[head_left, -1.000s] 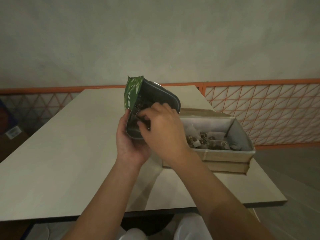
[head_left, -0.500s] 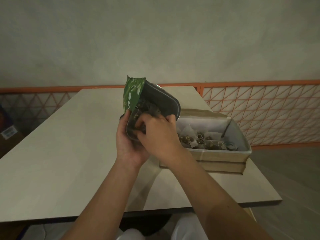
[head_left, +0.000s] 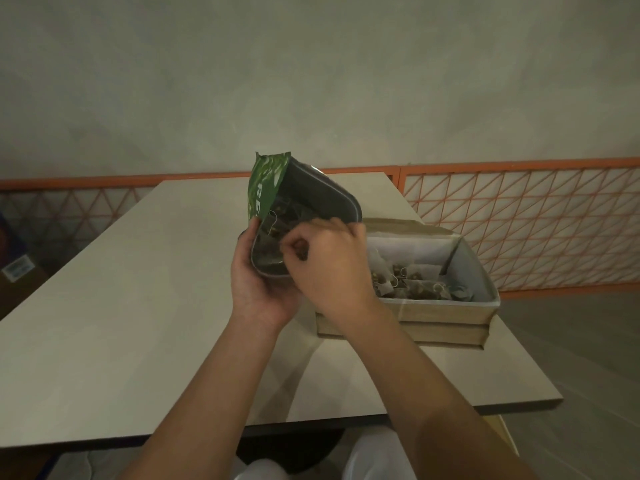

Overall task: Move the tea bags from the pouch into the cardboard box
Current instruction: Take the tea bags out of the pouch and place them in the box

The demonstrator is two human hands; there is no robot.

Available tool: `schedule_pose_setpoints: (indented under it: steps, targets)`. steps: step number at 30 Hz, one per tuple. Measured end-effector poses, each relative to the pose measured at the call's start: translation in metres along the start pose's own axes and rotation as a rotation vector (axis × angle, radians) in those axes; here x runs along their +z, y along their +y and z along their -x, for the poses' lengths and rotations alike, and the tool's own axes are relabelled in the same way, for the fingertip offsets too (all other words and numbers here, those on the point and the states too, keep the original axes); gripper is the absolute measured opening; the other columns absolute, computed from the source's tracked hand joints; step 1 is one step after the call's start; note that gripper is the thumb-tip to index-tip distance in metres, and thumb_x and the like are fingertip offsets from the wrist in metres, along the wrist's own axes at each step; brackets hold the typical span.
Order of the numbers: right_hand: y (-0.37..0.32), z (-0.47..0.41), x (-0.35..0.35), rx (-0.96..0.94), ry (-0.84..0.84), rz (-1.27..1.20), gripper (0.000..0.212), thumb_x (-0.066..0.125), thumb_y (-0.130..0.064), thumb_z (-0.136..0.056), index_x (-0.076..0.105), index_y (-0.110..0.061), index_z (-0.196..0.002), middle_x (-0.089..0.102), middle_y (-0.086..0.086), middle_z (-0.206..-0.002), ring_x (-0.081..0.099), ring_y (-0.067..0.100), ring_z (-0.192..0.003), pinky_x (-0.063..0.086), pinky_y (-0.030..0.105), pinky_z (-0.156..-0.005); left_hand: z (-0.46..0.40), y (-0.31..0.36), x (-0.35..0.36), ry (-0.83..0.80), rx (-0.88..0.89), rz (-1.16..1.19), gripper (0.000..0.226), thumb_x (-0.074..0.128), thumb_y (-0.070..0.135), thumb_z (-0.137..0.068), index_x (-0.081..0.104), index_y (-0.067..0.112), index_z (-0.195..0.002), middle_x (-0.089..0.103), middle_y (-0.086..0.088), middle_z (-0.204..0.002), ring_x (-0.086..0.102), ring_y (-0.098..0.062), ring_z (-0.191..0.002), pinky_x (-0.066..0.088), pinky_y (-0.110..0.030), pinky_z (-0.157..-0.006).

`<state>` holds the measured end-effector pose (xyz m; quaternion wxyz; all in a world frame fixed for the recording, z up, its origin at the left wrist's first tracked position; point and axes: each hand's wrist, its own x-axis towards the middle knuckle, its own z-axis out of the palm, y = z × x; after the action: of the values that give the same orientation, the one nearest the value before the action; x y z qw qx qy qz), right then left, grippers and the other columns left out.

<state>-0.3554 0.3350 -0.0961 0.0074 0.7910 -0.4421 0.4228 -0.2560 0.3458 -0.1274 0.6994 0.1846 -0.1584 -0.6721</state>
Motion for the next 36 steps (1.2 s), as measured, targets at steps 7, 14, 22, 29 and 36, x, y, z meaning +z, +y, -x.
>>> schedule_pose_setpoints:
  steps: [7, 14, 22, 29, 36]
  targets:
    - [0.045, 0.014, -0.051, 0.159, 0.189, -0.399, 0.009, 0.068, -0.021, -0.088, 0.069, -0.025, -0.095, 0.064, -0.019, -0.085, 0.058, -0.002, -0.076, 0.046, 0.014, -0.072, -0.003, 0.003, 0.0, -0.043, -0.012, 0.005, 0.053, 0.052, 0.055, -0.095, 0.07, 0.016, -0.125, 0.066, -0.013, -0.133, 0.065, -0.031, -0.118, 0.06, -0.037, -0.087]
    - [0.107, 0.028, -0.055, 0.396, 0.177, -0.358, 0.012, 0.067, -0.015, -0.09, 0.066, -0.022, -0.1, 0.067, -0.002, -0.098, 0.064, 0.006, -0.084, 0.048, 0.01, -0.068, 0.0, 0.001, -0.001, -0.085, -0.042, 0.052, 0.05, 0.051, 0.052, -0.096, 0.079, 0.013, -0.11, 0.066, -0.016, -0.132, 0.064, -0.035, -0.115, 0.062, -0.039, -0.082]
    - [0.054, -0.001, -0.035, 0.244, 0.042, -0.473, 0.046, 0.056, -0.046, -0.093, 0.048, -0.036, -0.137, 0.048, -0.013, -0.126, 0.049, 0.008, -0.118, 0.049, 0.033, -0.097, 0.002, 0.008, -0.003, -0.045, -0.077, -0.052, 0.053, 0.055, 0.055, -0.09, 0.077, 0.014, -0.116, 0.062, -0.015, -0.137, 0.064, -0.032, -0.113, 0.06, -0.036, -0.079]
    - [0.008, -0.036, 0.0, 0.038, -0.025, -0.562, 0.032, 0.047, -0.032, -0.102, 0.063, -0.019, -0.126, 0.067, -0.001, -0.109, 0.058, 0.007, -0.098, 0.048, 0.022, -0.081, 0.011, 0.025, -0.008, 0.025, -0.111, -0.146, 0.054, 0.052, 0.056, -0.093, 0.083, 0.012, -0.1, 0.074, -0.014, -0.113, 0.075, -0.031, -0.089, 0.062, -0.036, -0.074]
    - [-0.013, -0.029, -0.007, -0.224, 0.188, -0.556, 0.034, 0.044, -0.02, -0.103, 0.057, -0.013, -0.133, 0.063, 0.002, -0.129, 0.057, 0.012, -0.118, 0.047, 0.03, -0.099, 0.011, 0.037, 0.001, -0.063, -0.031, -0.113, 0.059, 0.047, 0.063, -0.098, 0.077, 0.015, -0.116, 0.071, -0.015, -0.122, 0.073, -0.032, -0.101, 0.06, -0.04, -0.083]
